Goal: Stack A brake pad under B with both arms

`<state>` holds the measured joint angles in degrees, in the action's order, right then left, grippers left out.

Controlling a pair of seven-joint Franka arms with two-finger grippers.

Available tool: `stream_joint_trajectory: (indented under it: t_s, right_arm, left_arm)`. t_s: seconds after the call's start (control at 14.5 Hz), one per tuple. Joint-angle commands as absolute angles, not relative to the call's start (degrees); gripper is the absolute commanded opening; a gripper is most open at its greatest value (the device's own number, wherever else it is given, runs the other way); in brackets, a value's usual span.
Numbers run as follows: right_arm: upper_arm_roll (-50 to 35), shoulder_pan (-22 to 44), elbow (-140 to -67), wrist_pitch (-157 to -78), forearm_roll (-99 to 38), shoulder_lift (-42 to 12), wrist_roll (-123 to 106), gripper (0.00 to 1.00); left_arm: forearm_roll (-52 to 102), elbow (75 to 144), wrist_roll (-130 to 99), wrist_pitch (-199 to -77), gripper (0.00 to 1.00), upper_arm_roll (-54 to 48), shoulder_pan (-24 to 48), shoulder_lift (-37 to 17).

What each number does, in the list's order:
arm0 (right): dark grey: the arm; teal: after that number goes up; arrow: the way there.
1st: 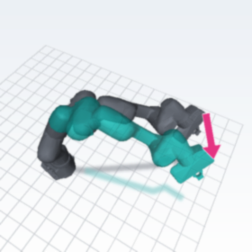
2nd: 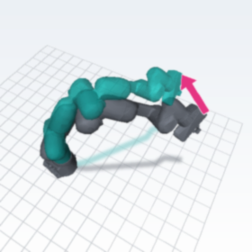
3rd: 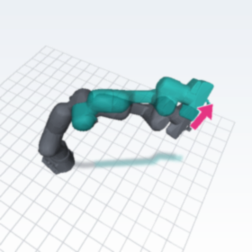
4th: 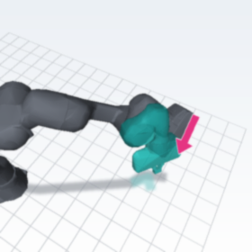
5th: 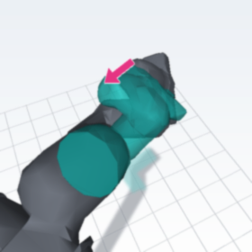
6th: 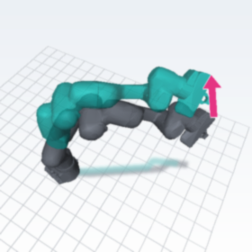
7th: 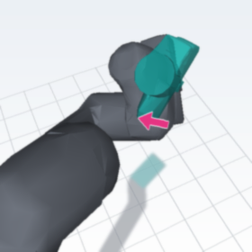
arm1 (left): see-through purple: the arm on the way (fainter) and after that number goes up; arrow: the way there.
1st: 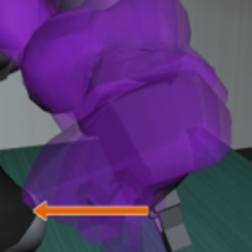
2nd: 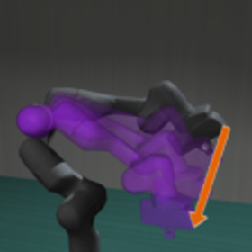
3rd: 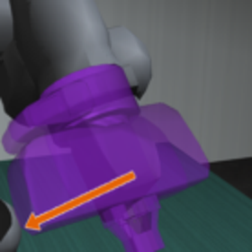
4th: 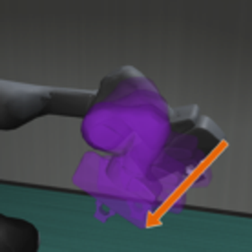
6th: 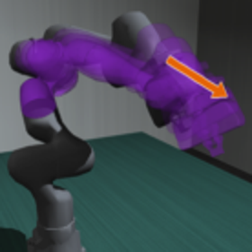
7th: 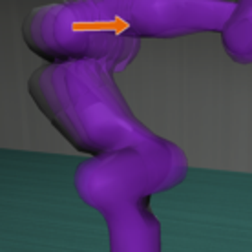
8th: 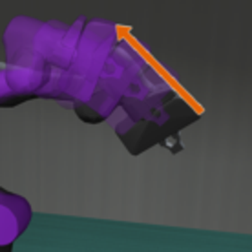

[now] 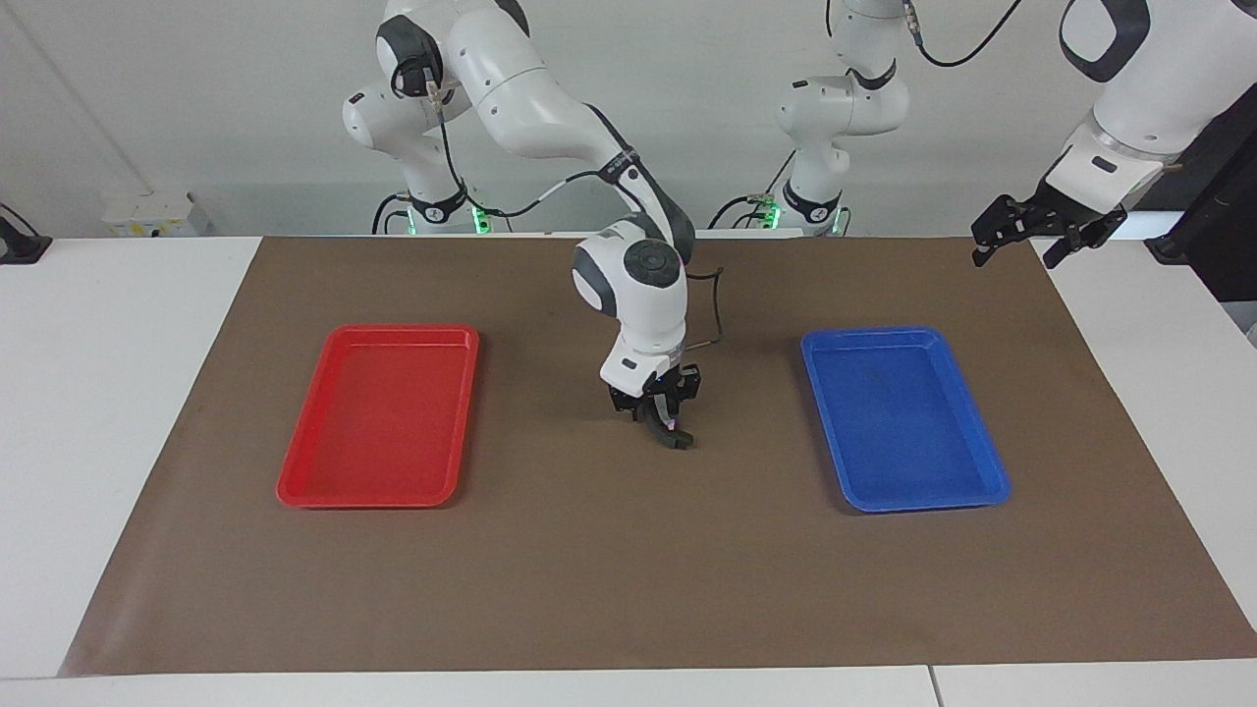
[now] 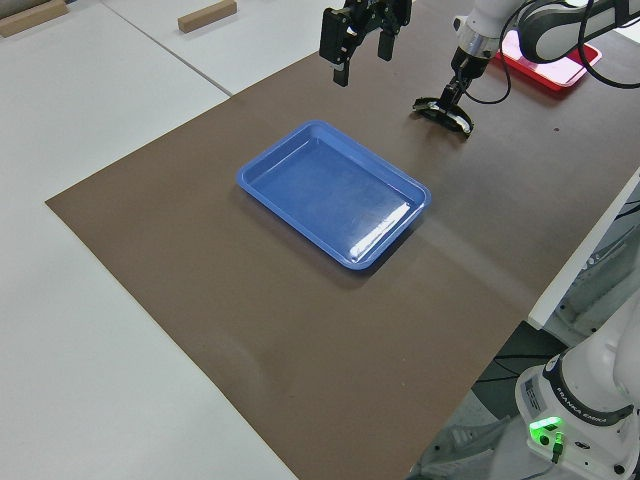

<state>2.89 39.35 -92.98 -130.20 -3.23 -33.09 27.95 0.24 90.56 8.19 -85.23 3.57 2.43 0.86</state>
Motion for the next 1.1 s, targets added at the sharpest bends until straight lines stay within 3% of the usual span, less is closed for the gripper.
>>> stream_joint_trajectory:
  t_s: [0.0, 0.21, 0.55, 0.83, 1.03]
  right_arm:
    - [2.6, 39.0, -93.7, -130.6, -3.6, -32.1, 28.8, 1.0]
    - [3.4, 37.5, -94.0, -128.8, -3.5, -28.6, 29.3, 1.0]
    - [3.5, 28.2, -94.4, -121.7, -1.9, -20.6, 28.2, 1.0]
    - [3.4, 20.8, -98.7, -116.0, 2.4, -13.9, 26.6, 1.0]
    - [3.3, 14.6, -99.0, -111.4, 2.6, -11.7, 19.9, 1.0]
  left_arm:
    - [0.7, 91.4, 9.0, -84.7, 1.0, 3.1, 1.5, 1.7]
    - [0.7, 91.4, 9.0, -84.7, 1.0, 3.1, 1.5, 1.7]
    - [0.7, 91.4, 9.0, -84.7, 1.0, 3.1, 1.5, 1.7]
    - [0.7, 91.4, 9.0, -84.7, 1.0, 3.1, 1.5, 1.7]
    - [0.7, 91.4, 9.0, -84.7, 1.0, 3.1, 1.5, 1.7]
